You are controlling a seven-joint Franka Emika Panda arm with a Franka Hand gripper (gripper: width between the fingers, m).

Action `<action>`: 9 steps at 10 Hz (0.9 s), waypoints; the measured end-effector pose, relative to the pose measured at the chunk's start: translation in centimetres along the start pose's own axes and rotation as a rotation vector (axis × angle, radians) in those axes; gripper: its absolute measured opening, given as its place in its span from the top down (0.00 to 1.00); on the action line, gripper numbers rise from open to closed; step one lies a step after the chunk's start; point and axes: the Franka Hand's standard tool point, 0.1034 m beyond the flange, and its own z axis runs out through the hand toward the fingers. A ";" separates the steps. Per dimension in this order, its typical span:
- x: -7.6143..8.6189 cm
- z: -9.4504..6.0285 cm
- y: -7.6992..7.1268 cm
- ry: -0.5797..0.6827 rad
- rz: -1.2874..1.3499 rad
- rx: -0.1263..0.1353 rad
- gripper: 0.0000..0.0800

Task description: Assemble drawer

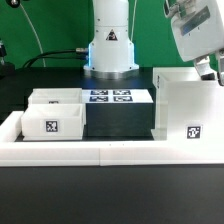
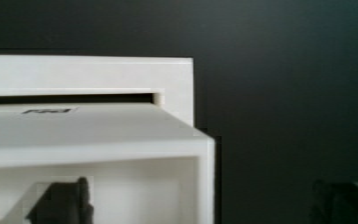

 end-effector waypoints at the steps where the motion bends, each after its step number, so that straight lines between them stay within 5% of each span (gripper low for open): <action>1: 0.0 0.0 0.0 0.000 -0.010 -0.001 0.19; 2: -0.1 -0.5 0.2 -0.010 -0.058 -0.018 0.19; 5: -0.1 -3.0 0.2 -0.020 -0.181 -0.014 0.19; 9: 2.4 -6.4 -0.2 -0.014 -0.305 0.007 0.19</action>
Offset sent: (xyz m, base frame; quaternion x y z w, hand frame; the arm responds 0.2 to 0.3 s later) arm -0.0255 -0.0030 0.0258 -0.0304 -0.0261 -0.0571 0.9976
